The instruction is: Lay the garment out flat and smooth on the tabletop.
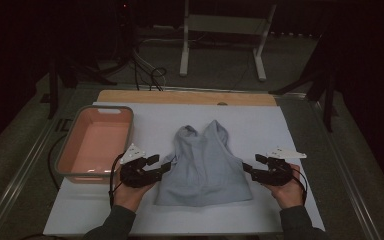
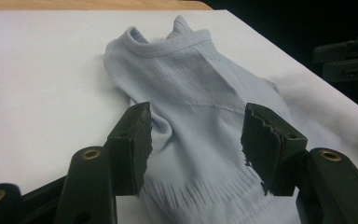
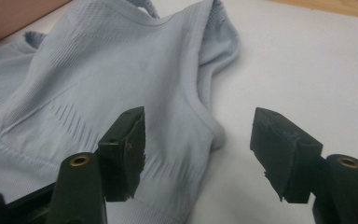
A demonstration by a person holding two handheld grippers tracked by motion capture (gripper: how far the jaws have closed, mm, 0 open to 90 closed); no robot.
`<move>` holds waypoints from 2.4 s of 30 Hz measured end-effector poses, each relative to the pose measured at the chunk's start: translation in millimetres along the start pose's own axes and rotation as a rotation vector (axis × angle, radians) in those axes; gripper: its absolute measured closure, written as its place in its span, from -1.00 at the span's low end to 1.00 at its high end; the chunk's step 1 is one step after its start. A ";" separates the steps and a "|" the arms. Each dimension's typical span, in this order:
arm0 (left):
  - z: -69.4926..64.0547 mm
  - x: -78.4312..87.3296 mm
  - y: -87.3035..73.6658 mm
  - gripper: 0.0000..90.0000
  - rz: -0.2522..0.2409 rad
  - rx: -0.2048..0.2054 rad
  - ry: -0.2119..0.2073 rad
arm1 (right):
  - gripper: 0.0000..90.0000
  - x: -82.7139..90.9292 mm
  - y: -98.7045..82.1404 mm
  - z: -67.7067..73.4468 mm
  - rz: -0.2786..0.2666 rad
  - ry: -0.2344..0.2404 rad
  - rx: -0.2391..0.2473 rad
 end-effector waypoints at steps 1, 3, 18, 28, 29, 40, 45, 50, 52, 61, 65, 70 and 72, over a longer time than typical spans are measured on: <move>0.7 -1.4 0.5 -0.02 -0.002 0.000 -0.001 | -0.20 -1.3 1.4 -0.9 -0.001 -0.002 -0.002; 2.6 -5.0 1.7 -0.02 -0.001 0.000 -0.002 | -0.19 -3.5 3.7 -2.9 -0.002 -0.003 -0.003; 13.0 -21.0 9.0 0.04 0.010 -0.015 -0.001 | -0.13 -19.4 21.0 -9.7 -0.002 -0.004 -0.009; 19.6 -34.7 4.8 0.06 0.037 -0.010 -0.011 | -0.08 -37.2 24.8 -11.8 0.028 -0.005 -0.009; 19.6 -34.7 4.8 0.06 0.037 -0.010 -0.011 | -0.08 -37.2 24.8 -11.8 0.028 -0.005 -0.009; 14.6 -52.9 -6.8 0.17 0.133 -0.034 -0.065 | 0.14 -59.5 17.8 -15.6 0.099 0.027 -0.058; 16.5 -55.1 -11.5 0.15 0.166 -0.040 -0.052 | 0.21 -67.2 13.1 -15.5 0.141 0.033 -0.060; 19.4 -55.5 -18.0 0.15 0.208 -0.041 -0.027 | 0.24 -72.7 7.5 -13.3 0.190 0.048 -0.064; 21.3 -56.1 -21.7 0.17 0.224 -0.041 -0.016 | 0.28 -74.0 6.1 -13.9 0.201 0.045 -0.058; 27.4 -58.6 -30.0 0.82 0.280 -0.019 0.004 | 0.74 -77.4 -1.2 -11.7 0.268 0.050 -0.024; 29.5 -53.5 -25.2 0.89 0.244 0.002 0.008 | 0.84 -71.6 1.0 -11.5 0.256 0.035 0.001; 36.4 -46.0 -20.2 0.91 0.206 0.032 0.026 | 0.85 -60.2 6.2 -17.8 0.220 -0.012 0.008; 39.7 -43.2 -18.3 0.91 0.196 0.044 0.039 | 0.85 -52.7 7.4 -25.7 0.204 -0.026 -0.012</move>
Point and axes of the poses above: each handheld gripper's, and its own axes: x roughly backward along the jaws, y roughly out of its top, z roughly to its left, the point moved 7 cm from there along -x, roughly forward along the jaws, and after that the axes turned 10 degrees about -x, right-handed, at the moved point
